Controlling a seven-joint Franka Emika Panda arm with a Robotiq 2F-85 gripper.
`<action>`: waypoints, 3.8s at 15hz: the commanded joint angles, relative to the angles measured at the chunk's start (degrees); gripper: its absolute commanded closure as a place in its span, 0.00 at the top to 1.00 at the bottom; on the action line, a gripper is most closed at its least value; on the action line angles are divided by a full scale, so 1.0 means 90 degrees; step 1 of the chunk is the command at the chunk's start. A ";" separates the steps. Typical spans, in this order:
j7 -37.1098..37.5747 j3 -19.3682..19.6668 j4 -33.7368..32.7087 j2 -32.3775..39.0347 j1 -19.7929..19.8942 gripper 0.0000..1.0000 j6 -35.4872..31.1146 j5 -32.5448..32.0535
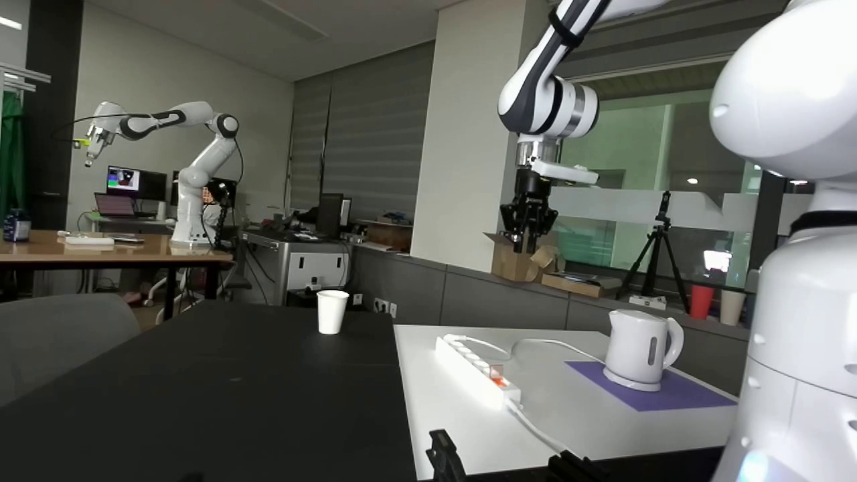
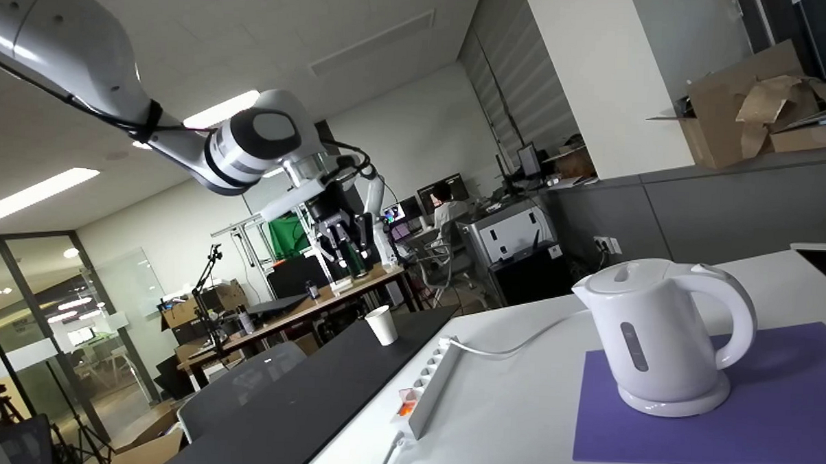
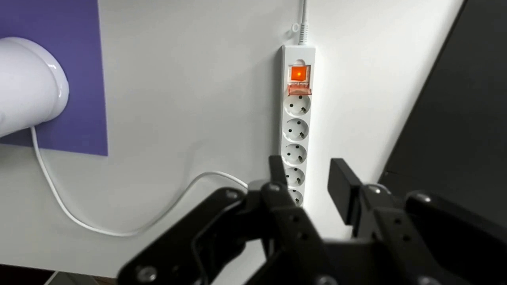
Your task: Turn on the extension cable
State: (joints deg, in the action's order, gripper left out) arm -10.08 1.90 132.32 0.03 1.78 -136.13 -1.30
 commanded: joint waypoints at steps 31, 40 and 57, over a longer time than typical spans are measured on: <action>-0.0516 -0.0290 0.0617 0.1267 0.0079 0.00 -0.1625 0.0363; -0.1418 -0.0843 0.0757 0.2258 0.0704 0.00 -0.3108 0.1075; -0.1363 -0.1359 0.0766 0.2729 0.1225 0.01 -0.3404 0.0966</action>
State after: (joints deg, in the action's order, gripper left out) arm -23.32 -9.71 139.26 24.54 12.02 -166.81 8.61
